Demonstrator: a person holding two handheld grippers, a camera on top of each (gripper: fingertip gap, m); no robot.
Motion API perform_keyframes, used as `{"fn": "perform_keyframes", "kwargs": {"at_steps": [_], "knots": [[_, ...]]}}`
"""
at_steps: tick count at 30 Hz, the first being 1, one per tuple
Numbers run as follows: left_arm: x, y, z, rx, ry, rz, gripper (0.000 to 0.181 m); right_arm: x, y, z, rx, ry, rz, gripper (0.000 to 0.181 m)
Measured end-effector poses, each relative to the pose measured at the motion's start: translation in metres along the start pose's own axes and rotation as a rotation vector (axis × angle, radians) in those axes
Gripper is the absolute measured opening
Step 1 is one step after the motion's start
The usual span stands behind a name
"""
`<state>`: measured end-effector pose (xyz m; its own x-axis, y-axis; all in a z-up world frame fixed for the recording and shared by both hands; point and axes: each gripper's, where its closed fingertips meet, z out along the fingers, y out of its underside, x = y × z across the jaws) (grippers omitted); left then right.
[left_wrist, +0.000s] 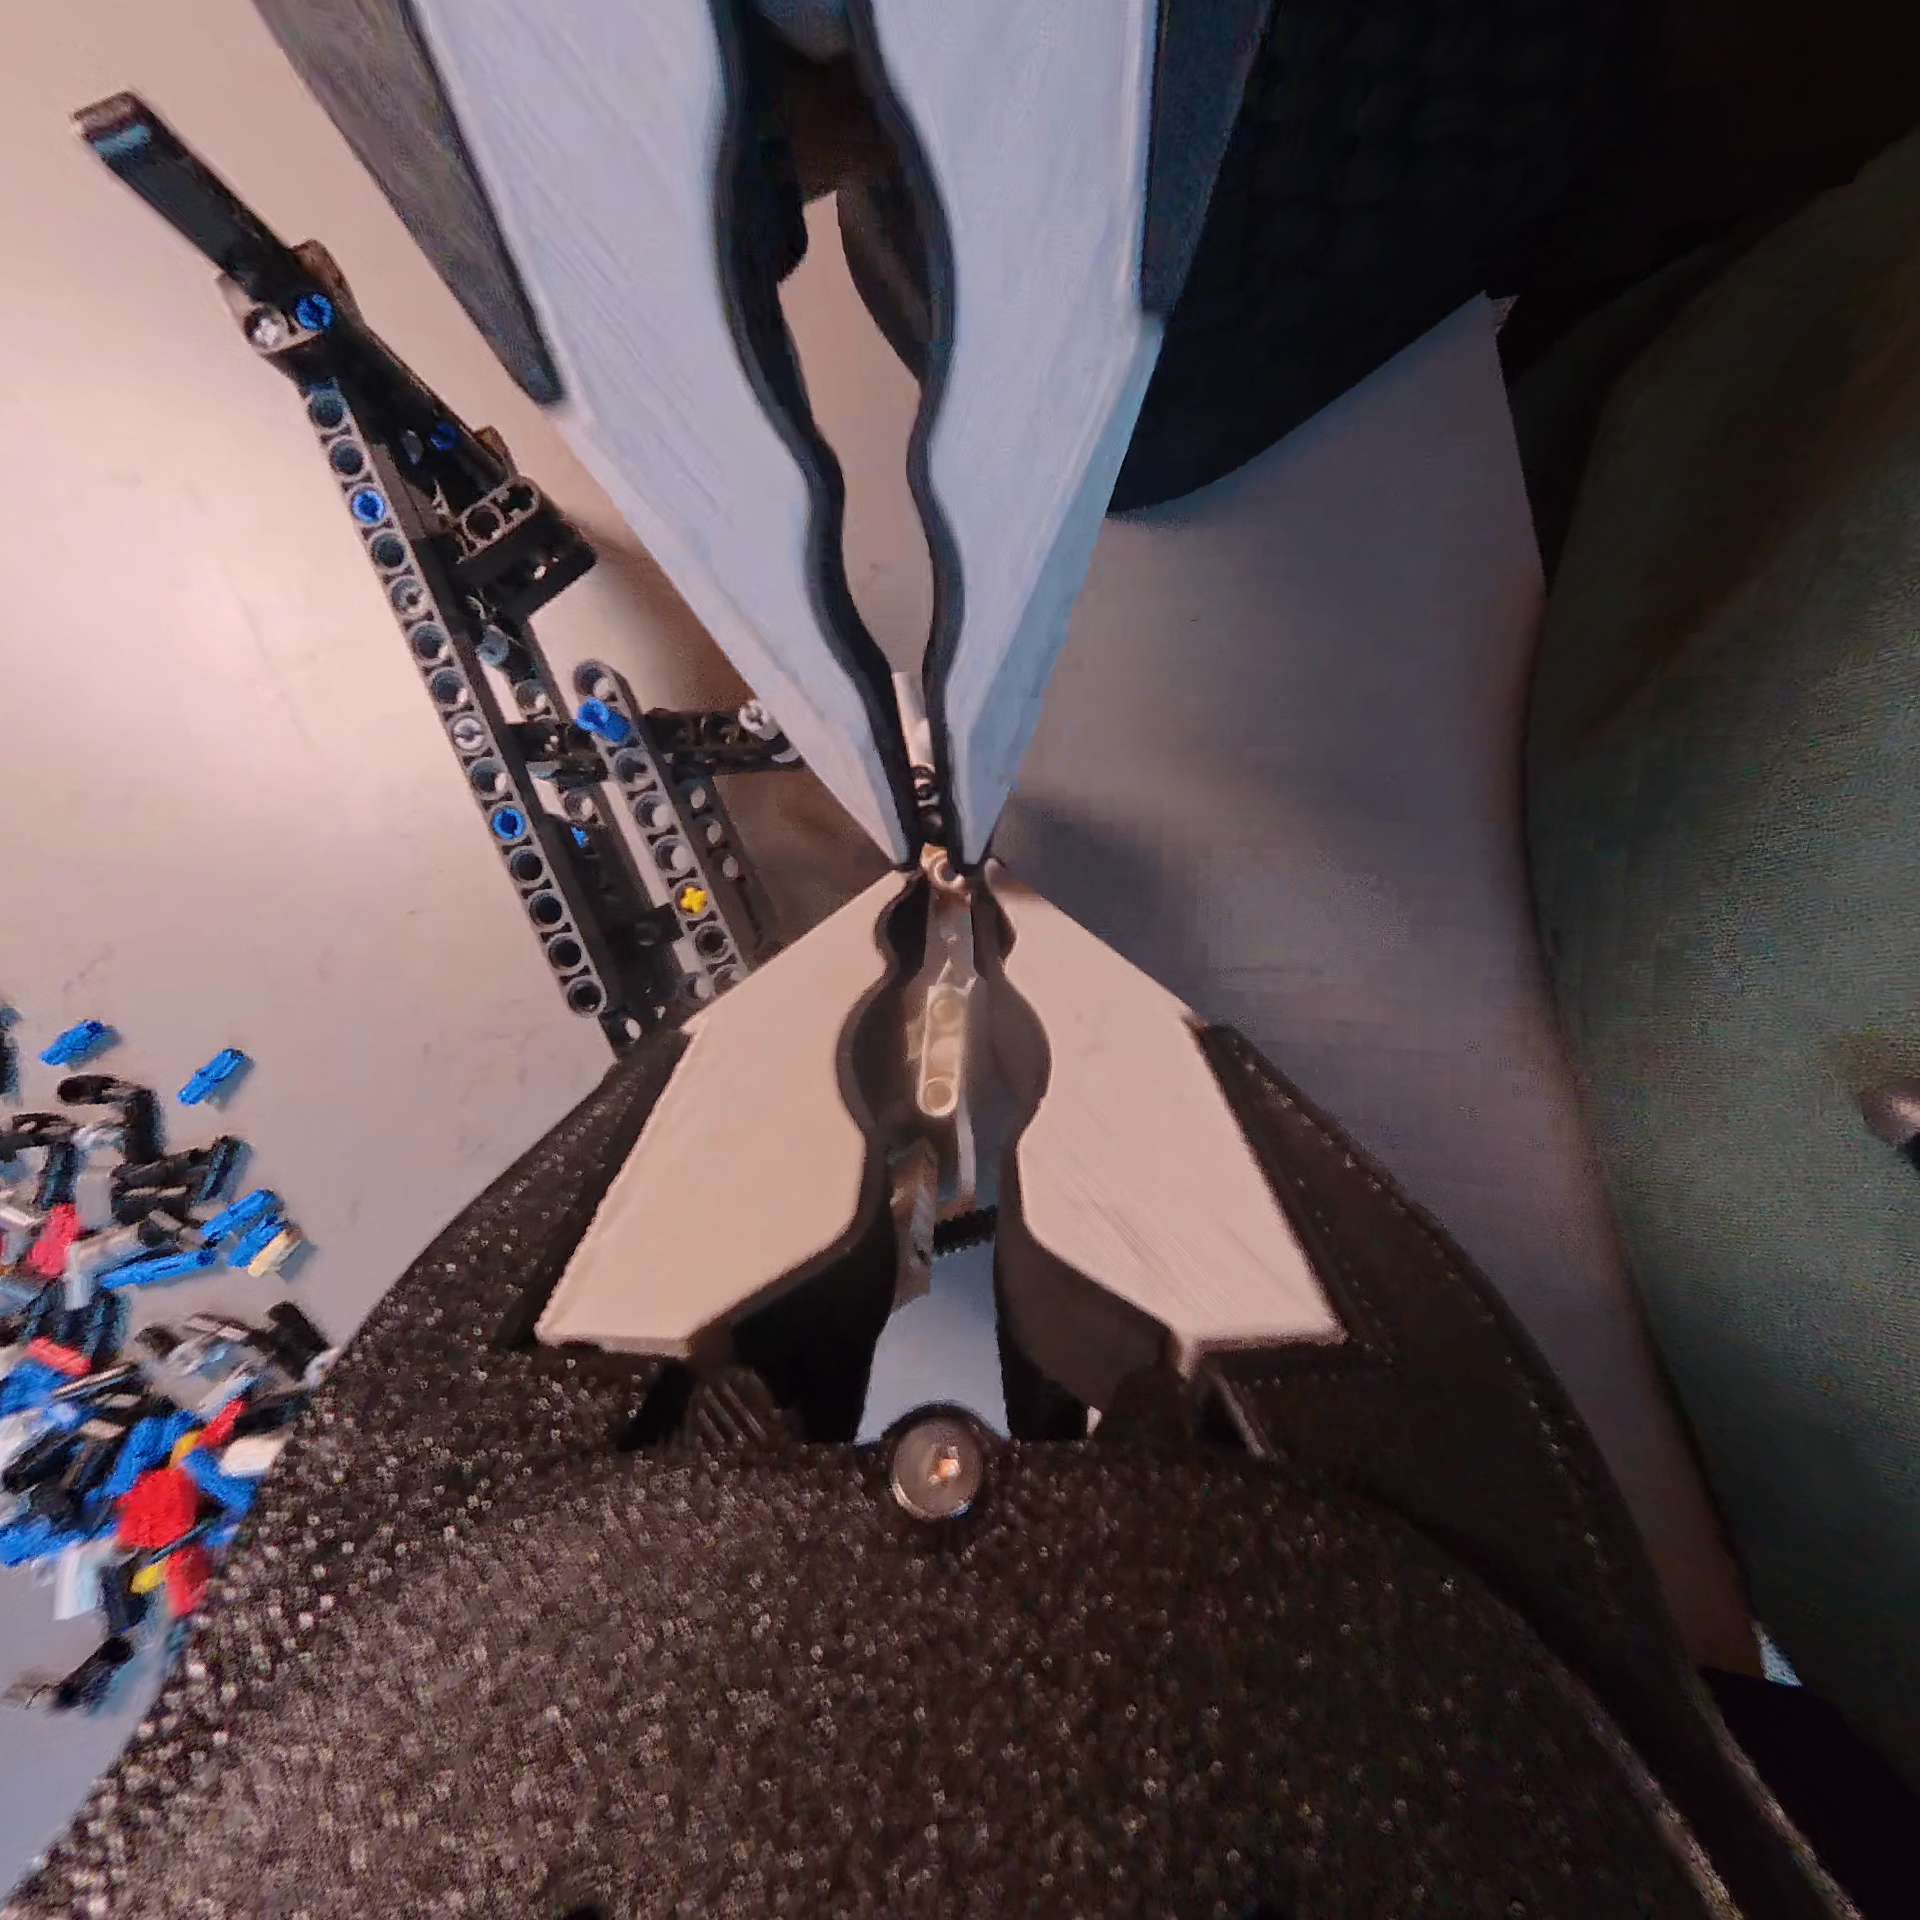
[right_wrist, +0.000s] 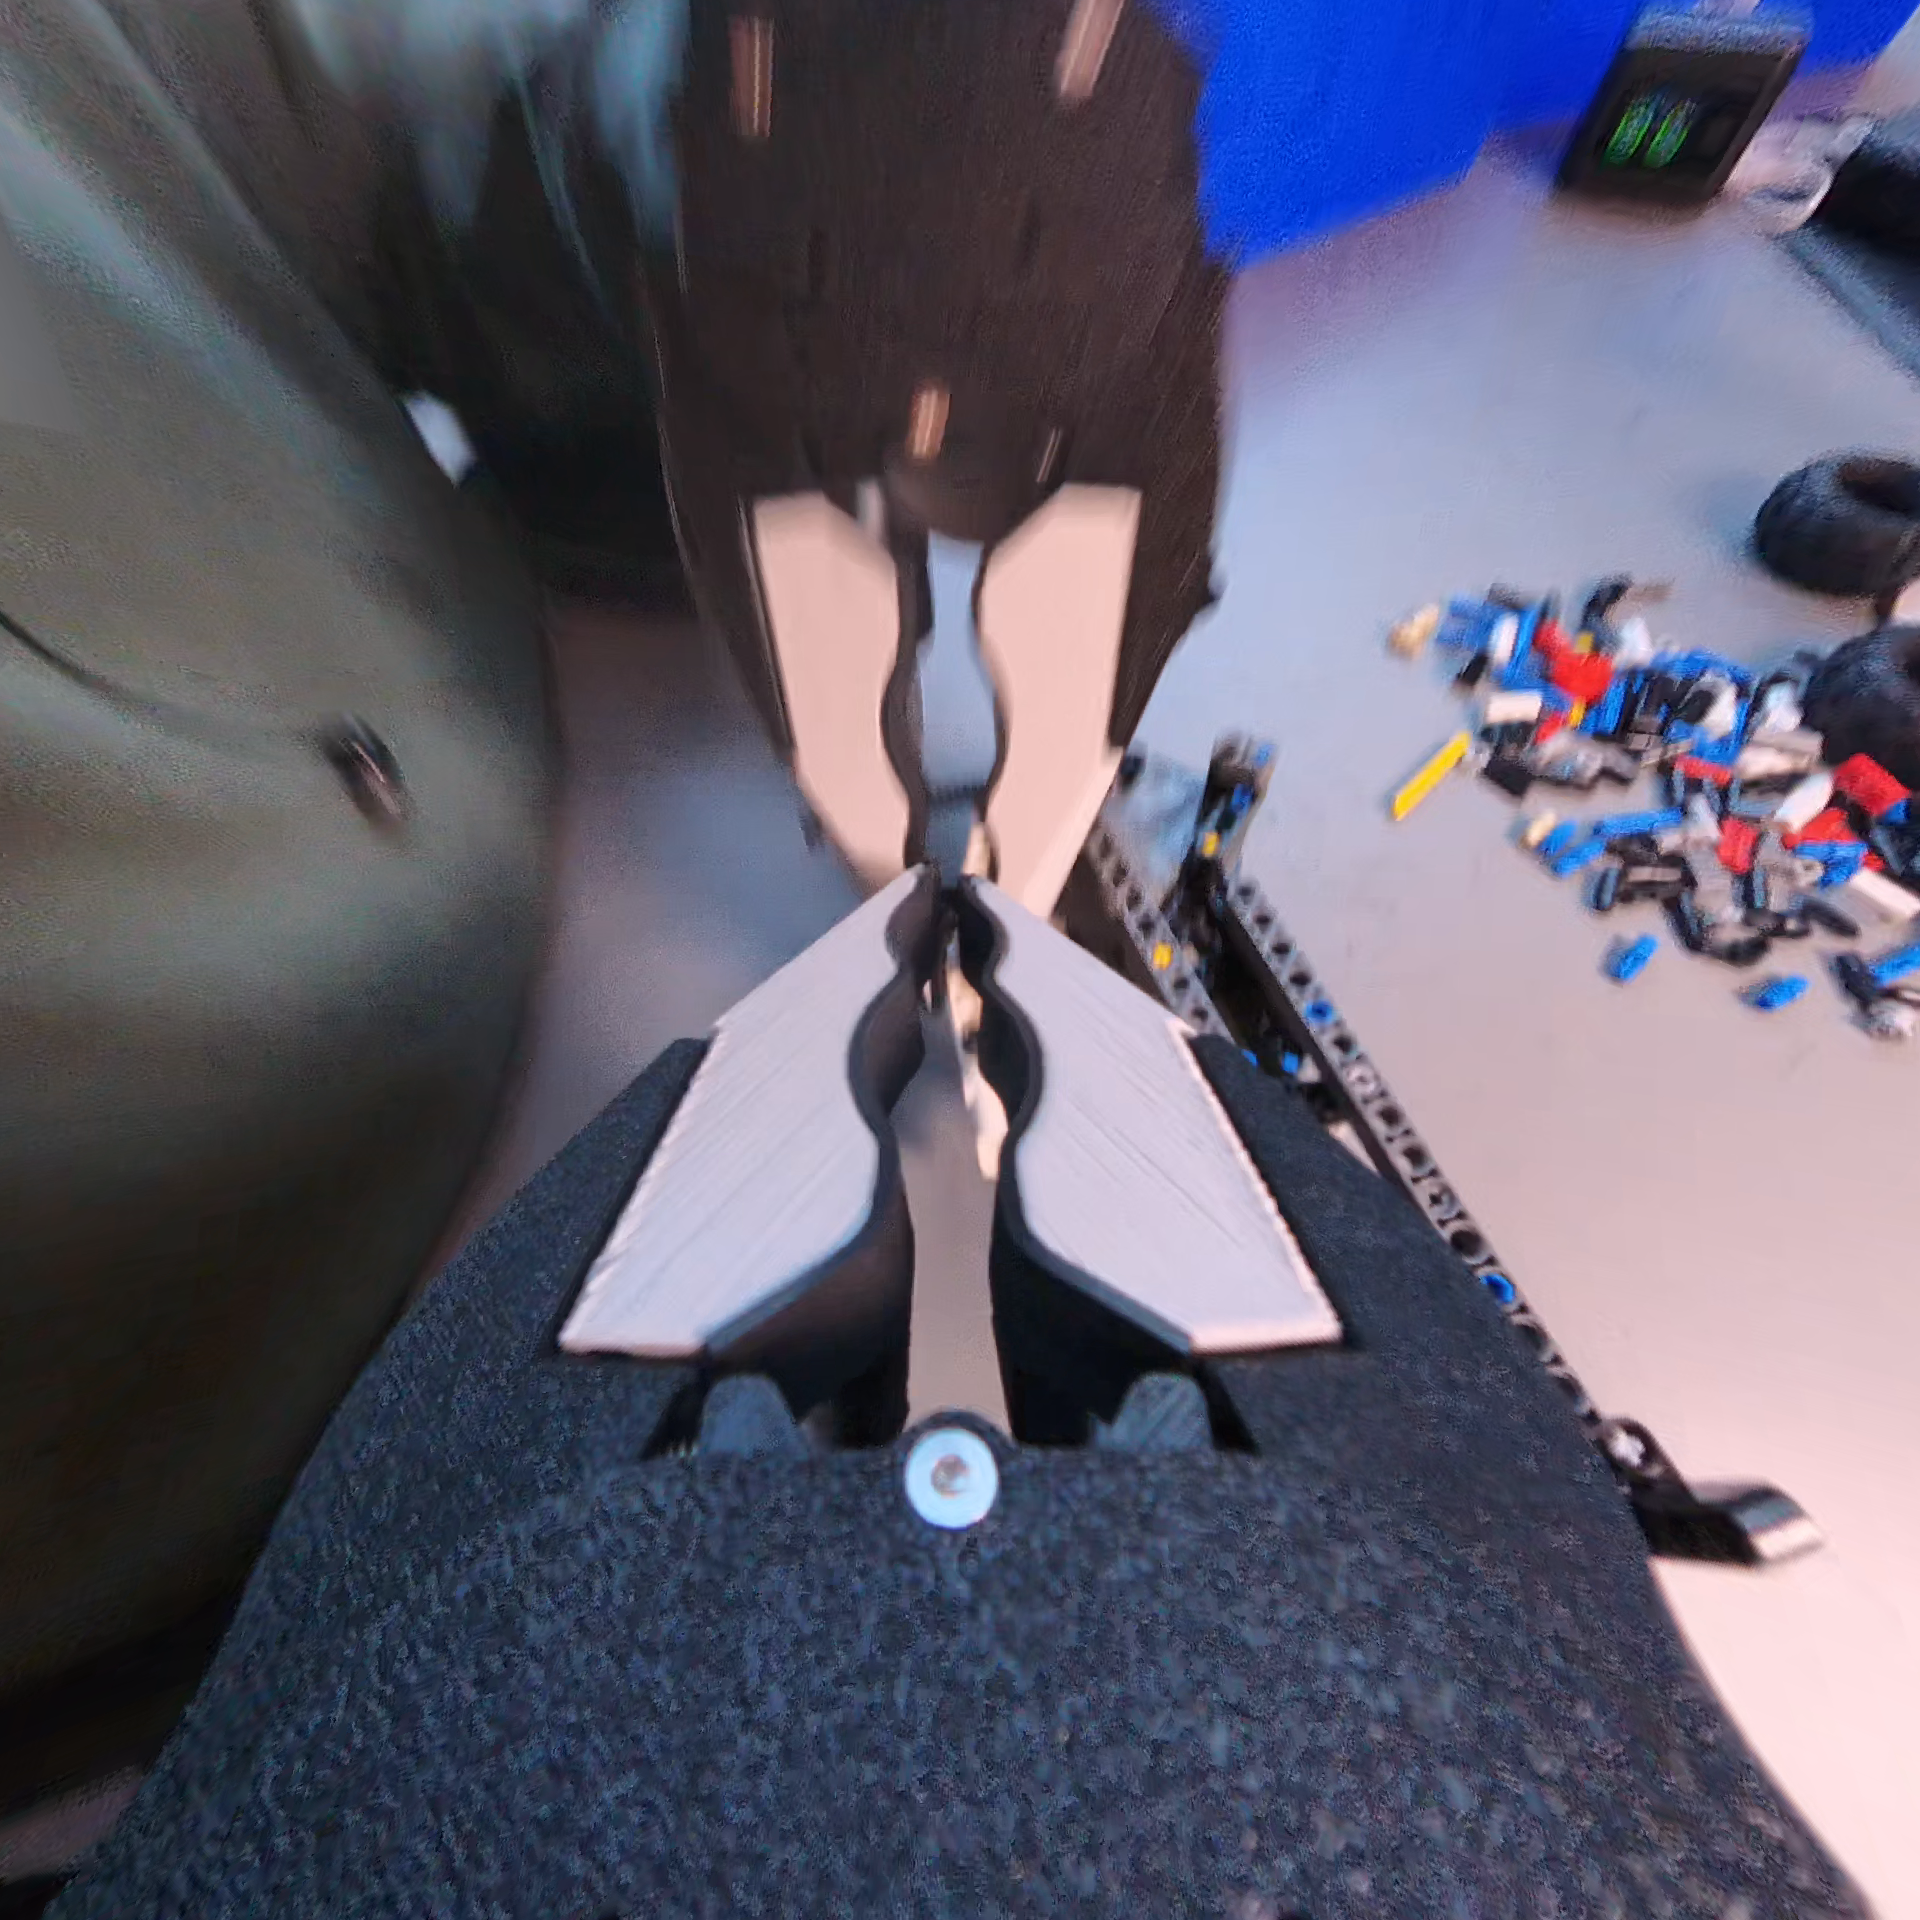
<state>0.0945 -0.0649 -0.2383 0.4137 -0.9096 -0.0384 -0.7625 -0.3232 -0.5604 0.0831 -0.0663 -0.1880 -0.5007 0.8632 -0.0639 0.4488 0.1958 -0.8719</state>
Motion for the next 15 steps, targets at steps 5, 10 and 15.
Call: {"fn": "perform_keyframes", "kwargs": {"at_steps": [5,10,15], "knots": [[0.000,0.003,0.000,-0.027,-0.013,0.018,0.008,0.037,-0.026,-0.044,0.022,0.176,-0.046,0.002],[0.001,0.005,-0.003,0.001,-0.053,0.018,0.008,0.110,-0.041,-0.052,-0.018,0.312,-0.057,0.003],[0.000,0.010,-0.011,0.048,-0.082,-0.034,0.009,0.174,-0.004,0.020,-0.182,0.191,-0.046,0.004]]}}
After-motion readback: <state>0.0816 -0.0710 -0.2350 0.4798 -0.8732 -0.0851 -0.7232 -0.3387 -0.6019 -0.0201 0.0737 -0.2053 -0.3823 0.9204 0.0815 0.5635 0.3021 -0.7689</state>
